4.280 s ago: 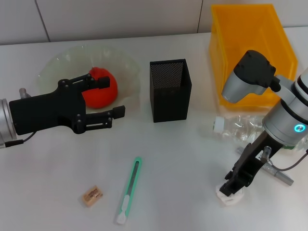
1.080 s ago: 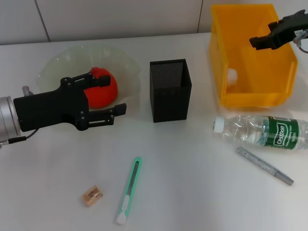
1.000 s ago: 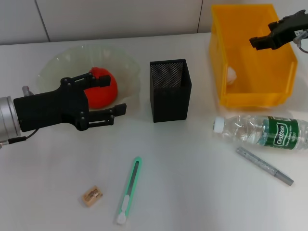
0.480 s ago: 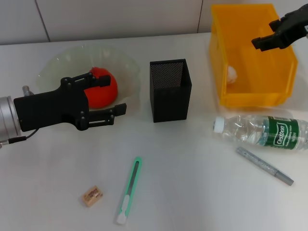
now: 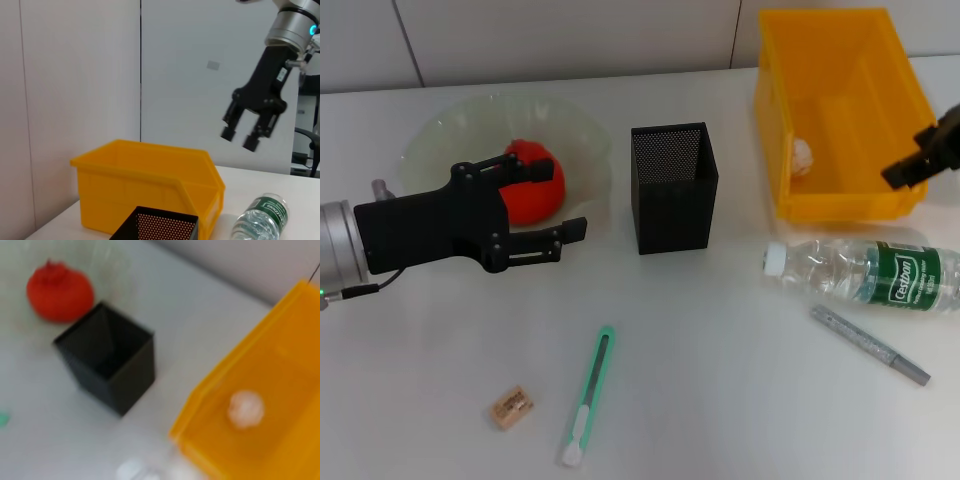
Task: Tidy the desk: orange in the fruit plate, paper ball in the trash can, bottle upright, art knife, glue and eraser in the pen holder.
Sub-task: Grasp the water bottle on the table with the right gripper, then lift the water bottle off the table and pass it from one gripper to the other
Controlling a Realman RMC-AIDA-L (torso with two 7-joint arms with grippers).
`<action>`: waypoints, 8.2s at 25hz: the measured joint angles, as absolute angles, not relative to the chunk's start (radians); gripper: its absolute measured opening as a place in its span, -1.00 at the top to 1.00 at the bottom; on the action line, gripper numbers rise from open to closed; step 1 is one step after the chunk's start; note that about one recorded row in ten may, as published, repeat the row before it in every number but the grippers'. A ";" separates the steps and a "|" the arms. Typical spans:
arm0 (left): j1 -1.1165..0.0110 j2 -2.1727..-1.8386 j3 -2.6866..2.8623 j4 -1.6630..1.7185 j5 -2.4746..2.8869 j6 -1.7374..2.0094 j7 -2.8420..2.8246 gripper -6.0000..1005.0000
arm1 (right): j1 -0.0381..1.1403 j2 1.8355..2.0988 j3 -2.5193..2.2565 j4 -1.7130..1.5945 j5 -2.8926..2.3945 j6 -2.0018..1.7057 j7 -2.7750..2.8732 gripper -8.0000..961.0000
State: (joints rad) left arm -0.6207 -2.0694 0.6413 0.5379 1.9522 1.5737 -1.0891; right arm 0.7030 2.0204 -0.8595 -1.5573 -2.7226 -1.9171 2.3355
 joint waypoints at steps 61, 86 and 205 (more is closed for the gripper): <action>-0.621 -2.071 0.652 0.516 1.951 1.562 -1.083 -0.60 | 0.713 2.036 -1.055 -1.199 -2.920 -1.736 1.898 -0.64; -0.618 -2.070 0.652 0.508 1.951 1.550 -1.075 -0.60 | 0.762 2.048 -1.104 -0.988 -2.919 -1.545 1.889 -0.65; -0.614 -2.071 0.652 0.434 1.747 1.561 -1.078 -0.57 | 0.240 2.088 -0.764 -1.174 -1.870 -1.651 1.397 -0.60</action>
